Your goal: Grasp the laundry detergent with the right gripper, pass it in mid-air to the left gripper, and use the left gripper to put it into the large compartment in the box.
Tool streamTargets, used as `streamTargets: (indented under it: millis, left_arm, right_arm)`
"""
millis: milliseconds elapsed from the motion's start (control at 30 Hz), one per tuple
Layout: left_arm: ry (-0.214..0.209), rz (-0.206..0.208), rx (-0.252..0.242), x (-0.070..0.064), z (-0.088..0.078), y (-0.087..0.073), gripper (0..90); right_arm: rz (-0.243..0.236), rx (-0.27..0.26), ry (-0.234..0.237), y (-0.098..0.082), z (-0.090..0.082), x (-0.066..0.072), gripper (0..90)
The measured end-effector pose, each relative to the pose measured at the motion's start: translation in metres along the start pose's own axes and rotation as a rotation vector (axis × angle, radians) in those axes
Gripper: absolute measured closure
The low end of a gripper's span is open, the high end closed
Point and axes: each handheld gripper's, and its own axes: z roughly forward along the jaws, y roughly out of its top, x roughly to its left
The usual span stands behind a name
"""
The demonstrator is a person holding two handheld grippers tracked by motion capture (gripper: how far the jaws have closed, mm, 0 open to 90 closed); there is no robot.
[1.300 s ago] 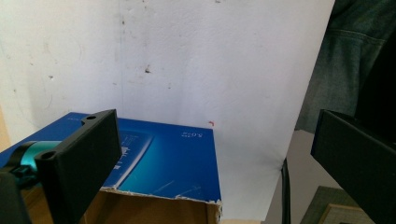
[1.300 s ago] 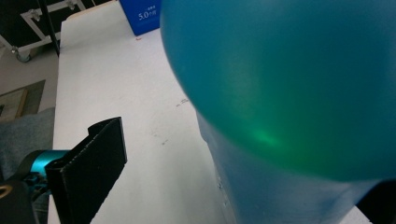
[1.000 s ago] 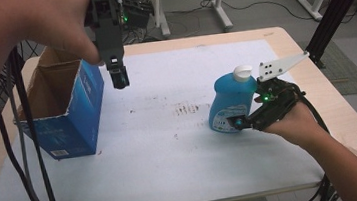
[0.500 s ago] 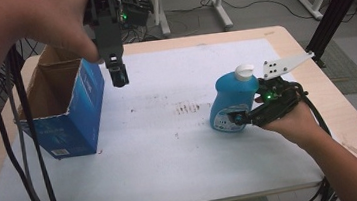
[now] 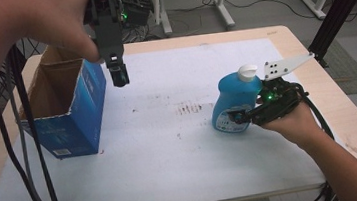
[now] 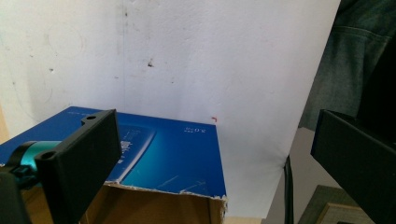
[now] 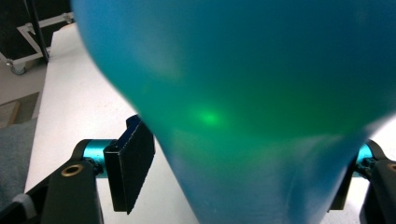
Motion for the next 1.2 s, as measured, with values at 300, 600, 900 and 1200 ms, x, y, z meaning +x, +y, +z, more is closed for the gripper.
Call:
streamTargets:
  millis: [300,600,900,1200]
  left_arm:
    - [0.0,0.0,0.008,-0.0008,0.0013,0.004,1.6]
    - [0.0,0.004,0.012,-0.0004,0.0018,0.0041,1.6]
    - [0.003,-0.001,0.011,0.0003,0.0015,0.0015,1.7]
    - [0.002,-0.014,0.011,-0.0009,0.0016,0.0011,1.7]
  right_arm:
    - [0.002,0.003,0.003,-0.0012,-0.0004,-0.0007,27.1]
    - [-0.007,-0.003,0.001,-0.0021,-0.0003,-0.0013,29.4]
    - [-0.024,-0.015,-0.013,-0.0034,-0.0009,-0.0029,36.9]
    - [-0.03,-0.031,-0.015,-0.0048,-0.001,-0.0044,41.7]
